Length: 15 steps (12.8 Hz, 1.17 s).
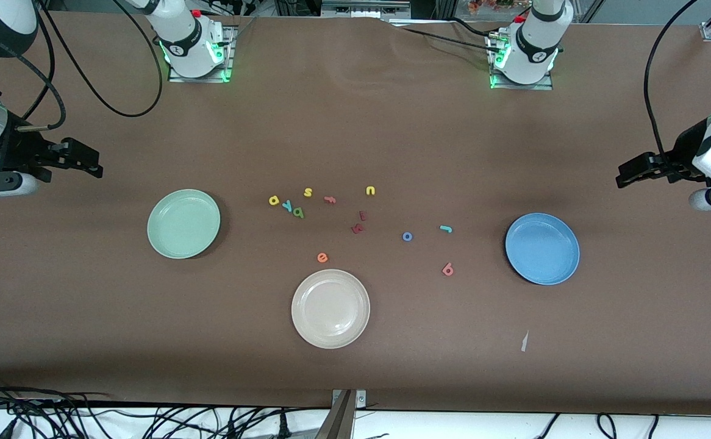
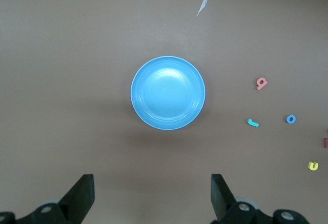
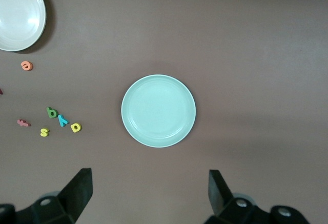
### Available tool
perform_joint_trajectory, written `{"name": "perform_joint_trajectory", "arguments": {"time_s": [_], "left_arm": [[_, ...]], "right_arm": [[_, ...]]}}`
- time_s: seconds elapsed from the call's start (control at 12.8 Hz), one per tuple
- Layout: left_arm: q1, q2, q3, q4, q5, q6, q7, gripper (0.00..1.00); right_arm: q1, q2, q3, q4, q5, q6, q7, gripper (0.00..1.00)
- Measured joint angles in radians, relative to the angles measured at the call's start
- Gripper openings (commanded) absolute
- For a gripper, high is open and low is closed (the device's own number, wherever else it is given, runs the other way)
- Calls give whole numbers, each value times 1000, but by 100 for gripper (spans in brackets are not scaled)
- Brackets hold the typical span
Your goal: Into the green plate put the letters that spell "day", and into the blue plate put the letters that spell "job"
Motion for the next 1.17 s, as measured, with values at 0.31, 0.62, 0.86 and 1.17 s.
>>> {"name": "perform_joint_trajectory", "arguments": {"time_s": [0.31, 0.62, 0.86, 1.17], "left_arm": [[0, 0, 0, 0, 0, 0, 0, 100], [0, 0, 0, 0, 0, 0, 0, 100], [0, 0, 0, 0, 0, 0, 0, 100], [0, 0, 0, 0, 0, 0, 0, 100]], "right_arm": [[0, 0, 0, 0, 0, -15, 0, 100], [0, 0, 0, 0, 0, -16, 0, 100], [0, 0, 0, 0, 0, -17, 0, 100], [0, 0, 0, 0, 0, -18, 0, 100]]}}
